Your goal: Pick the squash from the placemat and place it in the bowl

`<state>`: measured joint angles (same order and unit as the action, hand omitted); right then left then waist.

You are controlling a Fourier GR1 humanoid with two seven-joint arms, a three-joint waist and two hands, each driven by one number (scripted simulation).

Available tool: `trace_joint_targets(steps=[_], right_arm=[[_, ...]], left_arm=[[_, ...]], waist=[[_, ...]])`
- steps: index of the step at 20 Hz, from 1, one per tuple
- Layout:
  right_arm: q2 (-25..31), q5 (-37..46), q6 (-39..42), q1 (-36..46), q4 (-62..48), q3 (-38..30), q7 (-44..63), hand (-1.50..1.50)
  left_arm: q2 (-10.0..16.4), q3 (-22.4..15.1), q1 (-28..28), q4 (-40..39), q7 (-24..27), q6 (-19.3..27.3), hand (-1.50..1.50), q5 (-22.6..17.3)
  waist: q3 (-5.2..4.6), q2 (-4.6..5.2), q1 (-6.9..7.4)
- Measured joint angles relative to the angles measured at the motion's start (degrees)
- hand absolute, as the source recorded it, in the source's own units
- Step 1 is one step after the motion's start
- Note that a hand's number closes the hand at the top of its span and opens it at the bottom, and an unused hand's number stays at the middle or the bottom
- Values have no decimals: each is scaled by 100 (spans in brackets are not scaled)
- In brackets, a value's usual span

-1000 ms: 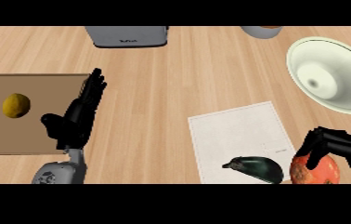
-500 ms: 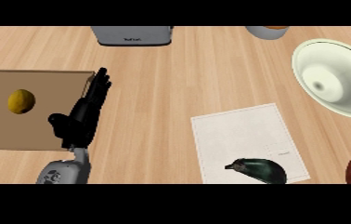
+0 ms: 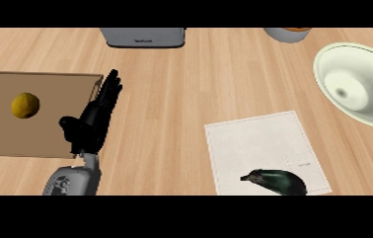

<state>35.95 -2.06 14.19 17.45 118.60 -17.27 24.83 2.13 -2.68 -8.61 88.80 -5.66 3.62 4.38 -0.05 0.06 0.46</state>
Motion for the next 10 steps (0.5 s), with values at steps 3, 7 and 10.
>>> trace_joint_targets(steps=[3,7,10], right_arm=[[245,441,67,220,-593,5,-229,150],[573,1244,76,399,-1440,164,-774,150],[637,1847,-130,599,-2239,357,-1360,150]], left_arm=[[34,14,55,83,-21,-37,0,-22],[23,-18,108,93,51,-80,0,-31],[14,-32,77,81,40,-76,0,-6]], waist=[[2,6,20],[5,25,64],[6,29,77]])
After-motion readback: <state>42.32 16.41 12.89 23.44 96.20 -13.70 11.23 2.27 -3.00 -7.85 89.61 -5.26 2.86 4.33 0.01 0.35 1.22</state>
